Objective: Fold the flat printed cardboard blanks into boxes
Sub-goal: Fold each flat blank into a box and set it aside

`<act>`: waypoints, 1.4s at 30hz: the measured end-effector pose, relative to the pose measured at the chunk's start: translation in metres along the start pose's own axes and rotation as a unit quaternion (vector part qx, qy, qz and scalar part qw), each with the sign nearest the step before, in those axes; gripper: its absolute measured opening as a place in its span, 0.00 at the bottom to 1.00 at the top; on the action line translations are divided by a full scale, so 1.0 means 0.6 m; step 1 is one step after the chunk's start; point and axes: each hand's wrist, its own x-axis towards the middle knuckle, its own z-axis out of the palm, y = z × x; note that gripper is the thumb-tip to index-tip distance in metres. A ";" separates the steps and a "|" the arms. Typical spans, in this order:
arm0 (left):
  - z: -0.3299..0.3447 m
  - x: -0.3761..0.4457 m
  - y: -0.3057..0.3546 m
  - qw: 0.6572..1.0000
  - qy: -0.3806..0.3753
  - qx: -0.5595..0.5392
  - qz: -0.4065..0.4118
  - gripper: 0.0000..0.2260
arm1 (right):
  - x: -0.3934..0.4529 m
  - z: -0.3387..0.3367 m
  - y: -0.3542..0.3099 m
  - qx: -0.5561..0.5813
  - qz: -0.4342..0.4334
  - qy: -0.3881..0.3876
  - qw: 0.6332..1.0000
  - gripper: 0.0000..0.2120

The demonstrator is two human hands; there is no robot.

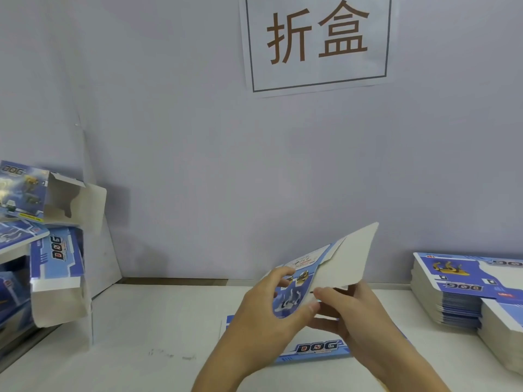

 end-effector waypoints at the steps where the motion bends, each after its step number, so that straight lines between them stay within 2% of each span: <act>1: 0.001 0.001 -0.001 1.000 -0.007 0.013 -0.013 0.31 | -0.001 -0.001 0.000 -0.021 -0.002 0.003 1.000 0.17; 3: 0.006 0.003 -0.007 0.998 -0.009 0.051 -0.030 0.34 | -0.005 0.002 0.000 -0.077 -0.011 0.001 0.997 0.16; 8: 0.004 0.009 -0.027 0.995 0.025 0.087 -0.045 0.27 | -0.008 0.009 -0.001 -0.181 -0.031 0.037 0.982 0.10; 12: -0.002 0.004 -0.027 0.997 0.041 0.062 0.013 0.26 | -0.014 0.016 -0.006 -0.218 -0.041 0.003 0.975 0.10; 14: -0.004 -0.002 -0.019 0.987 0.090 0.112 0.066 0.30 | -0.021 0.021 -0.014 -0.229 -0.050 -0.030 0.972 0.10; 16: -0.005 -0.005 -0.012 0.961 0.163 0.191 0.116 0.35 | -0.029 0.024 -0.024 -0.250 -0.066 -0.061 0.964 0.10; 19: -0.007 -0.007 -0.002 0.936 0.246 0.221 0.124 0.41 | -0.045 0.035 -0.040 -0.278 -0.124 -0.085 0.949 0.16; 23: -0.005 -0.009 0.005 0.928 0.337 0.147 0.066 0.39 | -0.067 0.060 -0.052 -0.300 -0.195 -0.136 0.924 0.25; 27: -0.024 -0.009 0.006 0.903 0.428 -0.023 0.029 0.24 | -0.085 0.081 -0.050 -0.311 -0.240 -0.155 0.906 0.32; 29: -0.034 -0.010 0.010 0.897 0.436 -0.065 0.028 0.19 | -0.091 0.096 -0.048 -0.325 -0.250 -0.164 0.898 0.30; 31: -0.037 -0.009 0.012 0.903 0.424 -0.070 0.028 0.18 | -0.089 0.111 -0.041 -0.337 -0.258 -0.168 0.890 0.28; 34: -0.037 -0.007 0.006 0.904 0.423 -0.048 0.033 0.22 | -0.087 0.126 -0.027 -0.343 -0.227 -0.159 0.898 0.27; 38: -0.053 -0.009 0.007 0.907 0.417 -0.030 0.049 0.31 | -0.080 0.141 -0.005 -0.394 -0.106 -0.185 0.894 0.28; 42: -0.067 -0.014 0.007 0.919 0.383 0.042 0.086 0.37 | -0.067 0.125 -0.004 -0.395 -0.060 -0.132 0.907 0.23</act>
